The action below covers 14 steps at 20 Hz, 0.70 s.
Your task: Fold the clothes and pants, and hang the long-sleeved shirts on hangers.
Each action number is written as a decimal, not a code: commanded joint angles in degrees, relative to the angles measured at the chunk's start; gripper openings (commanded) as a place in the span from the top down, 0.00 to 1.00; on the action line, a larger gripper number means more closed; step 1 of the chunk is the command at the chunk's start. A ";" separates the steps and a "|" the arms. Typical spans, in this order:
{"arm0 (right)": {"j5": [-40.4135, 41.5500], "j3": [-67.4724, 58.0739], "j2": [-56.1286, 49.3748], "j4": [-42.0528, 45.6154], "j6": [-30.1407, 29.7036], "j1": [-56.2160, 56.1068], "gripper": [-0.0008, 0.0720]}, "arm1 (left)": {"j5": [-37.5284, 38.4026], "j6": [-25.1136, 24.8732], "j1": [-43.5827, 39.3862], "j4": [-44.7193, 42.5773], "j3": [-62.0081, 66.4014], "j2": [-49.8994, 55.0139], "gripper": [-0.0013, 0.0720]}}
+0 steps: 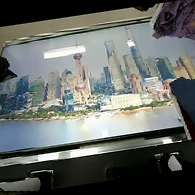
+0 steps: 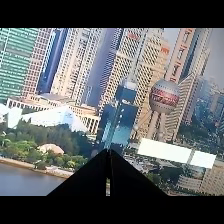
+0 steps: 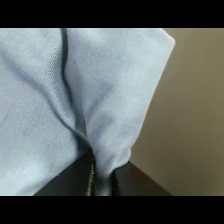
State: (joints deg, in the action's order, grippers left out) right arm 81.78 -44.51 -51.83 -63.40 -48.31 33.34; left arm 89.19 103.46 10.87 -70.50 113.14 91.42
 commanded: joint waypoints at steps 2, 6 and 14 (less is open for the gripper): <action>3.06 1.27 0.04 0.24 1.40 0.04 0.95 | -0.02 -0.02 0.00 -0.02 0.00 0.00 0.96; 3.23 1.25 0.04 1.07 1.38 0.04 0.52 | -0.04 -0.02 0.00 -0.02 0.00 0.00 0.96; -22.88 -11.28 -0.04 -33.11 -21.90 -2.73 0.73 | -0.07 -3.74 -0.81 -0.07 0.00 -0.20 0.96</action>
State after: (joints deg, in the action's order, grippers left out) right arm 71.99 -51.35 -51.86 -78.26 -60.10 32.62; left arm 89.14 102.48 10.59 -70.54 113.14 91.37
